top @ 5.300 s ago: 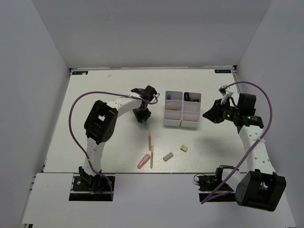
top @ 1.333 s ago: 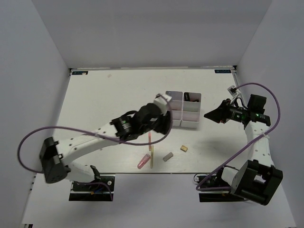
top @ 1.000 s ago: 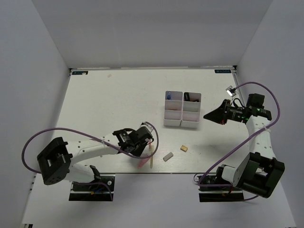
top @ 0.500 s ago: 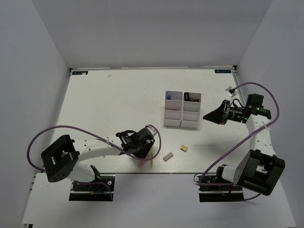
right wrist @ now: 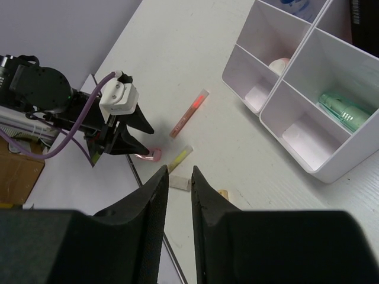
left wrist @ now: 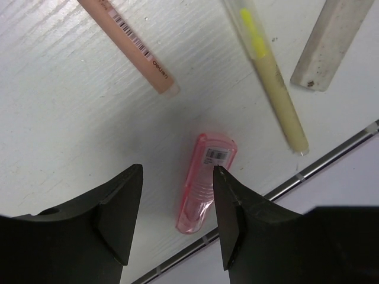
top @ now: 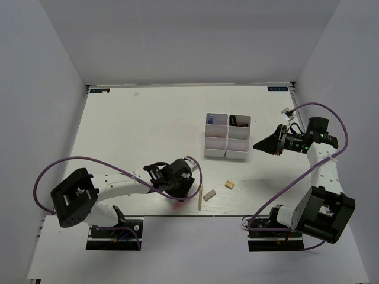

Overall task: Sort the stationery into containers
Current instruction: Grab a piece of stationery with the left arm

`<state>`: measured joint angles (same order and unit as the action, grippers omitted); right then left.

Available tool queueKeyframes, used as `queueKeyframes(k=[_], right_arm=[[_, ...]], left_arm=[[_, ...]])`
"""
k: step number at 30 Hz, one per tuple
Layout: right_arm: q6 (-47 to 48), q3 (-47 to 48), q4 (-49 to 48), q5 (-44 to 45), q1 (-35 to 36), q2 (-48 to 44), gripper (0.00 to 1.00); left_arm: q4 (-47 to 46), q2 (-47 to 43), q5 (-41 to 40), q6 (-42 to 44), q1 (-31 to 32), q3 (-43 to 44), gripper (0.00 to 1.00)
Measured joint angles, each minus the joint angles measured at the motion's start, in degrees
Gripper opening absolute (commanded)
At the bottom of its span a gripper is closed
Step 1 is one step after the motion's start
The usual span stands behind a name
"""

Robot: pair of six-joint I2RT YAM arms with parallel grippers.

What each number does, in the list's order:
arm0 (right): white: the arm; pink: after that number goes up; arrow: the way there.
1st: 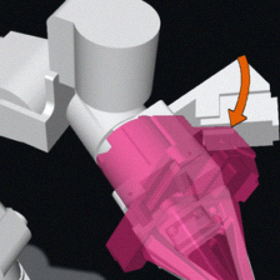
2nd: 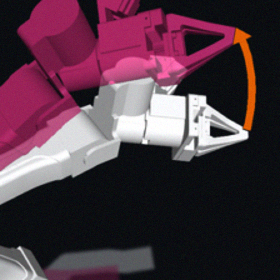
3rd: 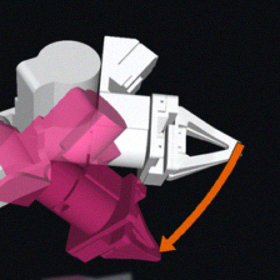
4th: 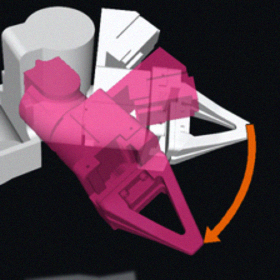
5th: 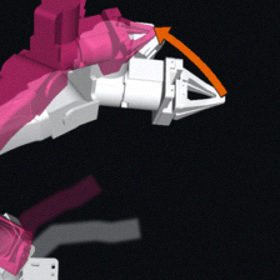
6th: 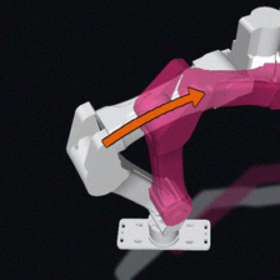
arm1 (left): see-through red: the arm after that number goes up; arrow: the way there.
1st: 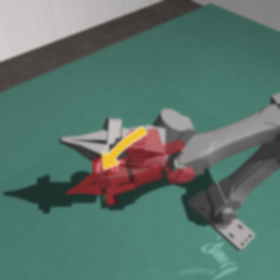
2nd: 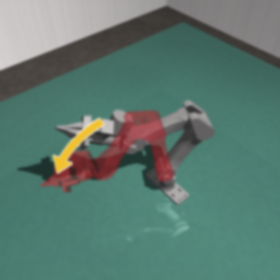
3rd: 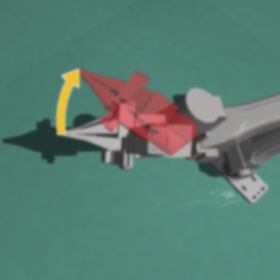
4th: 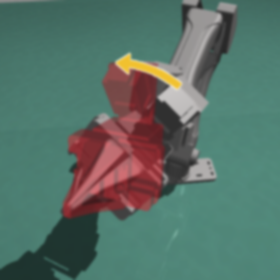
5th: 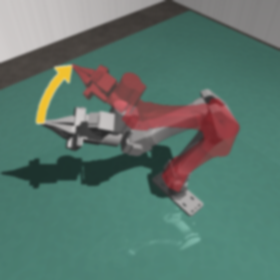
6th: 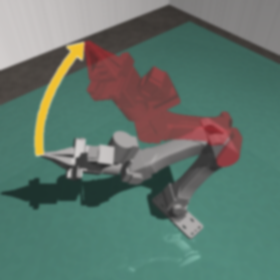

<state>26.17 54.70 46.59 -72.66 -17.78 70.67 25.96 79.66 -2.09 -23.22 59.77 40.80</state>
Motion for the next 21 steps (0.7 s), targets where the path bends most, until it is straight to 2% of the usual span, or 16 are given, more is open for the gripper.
queueKeyframes(k=[10, 21], right_arm=[[0.07, 0.0, 0.02, 0.02, -0.15, 0.0, 0.27], [0.7, 0.0, 0.15, -0.13, -0.22, 0.15, 0.27]], left_arm=[[-0.28, -1.81, 4.7, 0.7, 0.02, -0.11, 0.62], [0.42, 4.33, 2.6, 3.06, 3.06, 2.36, 0.62]])
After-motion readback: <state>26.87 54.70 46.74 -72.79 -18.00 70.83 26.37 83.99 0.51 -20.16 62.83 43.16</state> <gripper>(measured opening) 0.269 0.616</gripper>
